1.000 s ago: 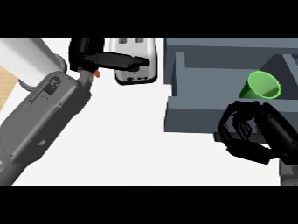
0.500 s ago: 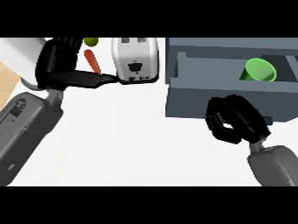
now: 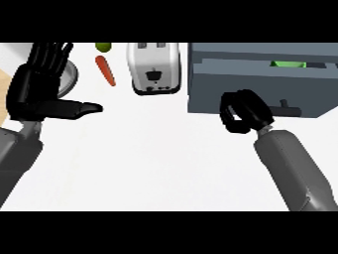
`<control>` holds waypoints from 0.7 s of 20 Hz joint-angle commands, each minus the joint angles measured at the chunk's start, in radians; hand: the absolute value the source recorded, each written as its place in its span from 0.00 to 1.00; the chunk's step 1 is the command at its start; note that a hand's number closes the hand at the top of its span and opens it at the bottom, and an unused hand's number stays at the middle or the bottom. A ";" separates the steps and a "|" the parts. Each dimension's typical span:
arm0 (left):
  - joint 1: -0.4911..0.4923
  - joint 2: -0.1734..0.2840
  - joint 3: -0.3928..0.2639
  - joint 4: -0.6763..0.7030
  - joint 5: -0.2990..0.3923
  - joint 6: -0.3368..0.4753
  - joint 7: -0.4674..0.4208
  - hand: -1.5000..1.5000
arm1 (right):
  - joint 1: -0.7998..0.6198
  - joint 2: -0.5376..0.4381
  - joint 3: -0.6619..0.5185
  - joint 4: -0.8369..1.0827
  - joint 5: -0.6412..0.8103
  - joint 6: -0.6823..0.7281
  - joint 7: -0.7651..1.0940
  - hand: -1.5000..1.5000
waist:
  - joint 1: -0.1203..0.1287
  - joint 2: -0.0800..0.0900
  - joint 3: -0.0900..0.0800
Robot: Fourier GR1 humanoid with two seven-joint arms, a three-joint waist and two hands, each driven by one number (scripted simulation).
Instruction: Pick up the cup, place it into the drawer and close the drawer
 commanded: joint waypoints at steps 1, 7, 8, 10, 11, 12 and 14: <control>0.024 0.062 0.070 -0.032 0.036 -0.055 0.029 0.00 | -0.134 -0.023 -0.082 0.254 -0.022 -0.020 -0.073 1.00 | 0.011 0.012 0.004; 0.075 0.011 0.038 -0.032 0.001 -0.085 -0.032 0.00 | -0.305 -0.087 -0.160 0.473 -0.043 0.016 -0.119 1.00 | 0.035 0.027 0.005; 0.064 0.011 0.050 0.005 0.000 -0.109 -0.048 0.00 | -0.349 -0.056 -0.169 0.498 -0.049 0.012 -0.101 1.00 | 0.031 0.029 0.004; 0.072 0.014 0.055 0.004 0.019 -0.132 -0.031 0.00 | -0.358 -0.076 -0.172 0.537 -0.043 0.012 -0.113 1.00 | 0.036 0.032 0.004; 0.108 0.001 0.043 -0.017 0.013 -0.135 -0.059 0.00 | -0.348 -0.086 -0.183 0.548 -0.053 0.015 -0.122 1.00 | 0.049 0.034 0.005; 0.093 0.023 0.044 -0.014 0.003 -0.136 -0.039 0.00 | -0.355 -0.119 -0.200 0.548 -0.068 0.031 -0.150 1.00 | 0.046 0.034 0.005; 0.075 0.011 0.052 0.004 0.020 -0.153 -0.034 0.00 | -0.385 -0.102 -0.197 0.564 -0.063 0.042 -0.125 1.00 | 0.052 0.041 0.005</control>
